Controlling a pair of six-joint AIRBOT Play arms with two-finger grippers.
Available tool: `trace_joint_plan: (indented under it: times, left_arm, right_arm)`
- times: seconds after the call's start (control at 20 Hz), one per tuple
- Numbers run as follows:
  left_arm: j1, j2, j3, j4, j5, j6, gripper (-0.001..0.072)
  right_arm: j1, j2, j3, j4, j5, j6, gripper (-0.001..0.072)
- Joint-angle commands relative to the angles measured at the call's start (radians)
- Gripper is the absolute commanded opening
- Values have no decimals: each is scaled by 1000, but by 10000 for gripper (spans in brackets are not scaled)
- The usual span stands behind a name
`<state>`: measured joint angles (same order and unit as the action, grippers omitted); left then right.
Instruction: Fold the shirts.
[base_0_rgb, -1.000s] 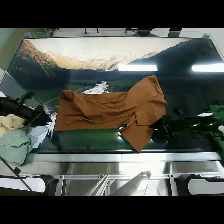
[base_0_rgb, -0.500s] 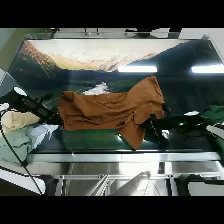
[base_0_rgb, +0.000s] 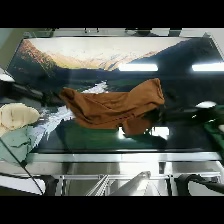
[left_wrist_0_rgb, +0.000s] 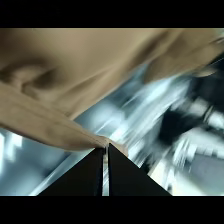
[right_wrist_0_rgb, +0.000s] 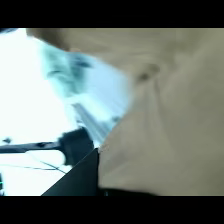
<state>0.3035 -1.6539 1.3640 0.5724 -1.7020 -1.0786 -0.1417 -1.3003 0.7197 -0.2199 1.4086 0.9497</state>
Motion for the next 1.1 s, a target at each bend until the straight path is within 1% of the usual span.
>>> trace_joint_plan:
  times: [0.0,0.1,0.15,0.25,0.3,0.35,0.4,0.45,0.5,0.55,0.65,0.7,0.8,0.85,0.9,0.95,1.05]
  left_arm:
    - [29,203,136,-507,-159,83,30]
    - [57,316,217,-743,-158,100,30]
    - [77,363,253,-858,-155,114,30]
    - [133,444,333,-1079,-153,129,30]
    - [179,480,370,-1153,-151,128,30]
    - [237,512,400,-1179,-150,125,31]
    - [309,549,417,-1168,-133,112,30]
    - [373,586,409,-1170,-102,107,30]
    - [438,626,379,-1170,-63,102,30]
    - [497,653,345,-1170,-40,89,30]
    - [594,678,263,-1143,-19,57,30]
    - [621,677,220,-1126,-25,57,30]
    - [609,648,148,-1115,-50,57,30]
    - [594,629,124,-1109,-63,59,30]
    - [579,611,103,-1051,-58,70,30]
    - [555,594,89,-924,-26,84,29]
    - [450,537,80,-690,64,119,30]
  right_arm:
    - [-113,280,185,178,74,31,24]
    - [-167,456,259,212,-109,61,24]
    - [-195,526,293,225,-160,60,24]
    - [-287,630,394,235,-155,38,24]
    - [-343,663,442,235,-156,38,24]
    - [-412,688,492,230,-154,62,24]
    - [-475,700,533,215,-144,122,24]
    - [-536,701,575,213,-108,152,25]
    - [-578,694,612,213,-72,162,25]
    - [-591,687,643,210,-72,161,25]
    - [-590,661,699,167,-106,163,25]
    - [-590,643,704,155,-108,178,25]
    - [-590,618,704,156,-92,190,24]
    - [-590,612,704,154,-101,162,24]
    - [-589,600,704,132,-124,123,24]
    - [-579,576,704,95,-140,119,24]
    - [-487,478,702,38,-175,69,24]
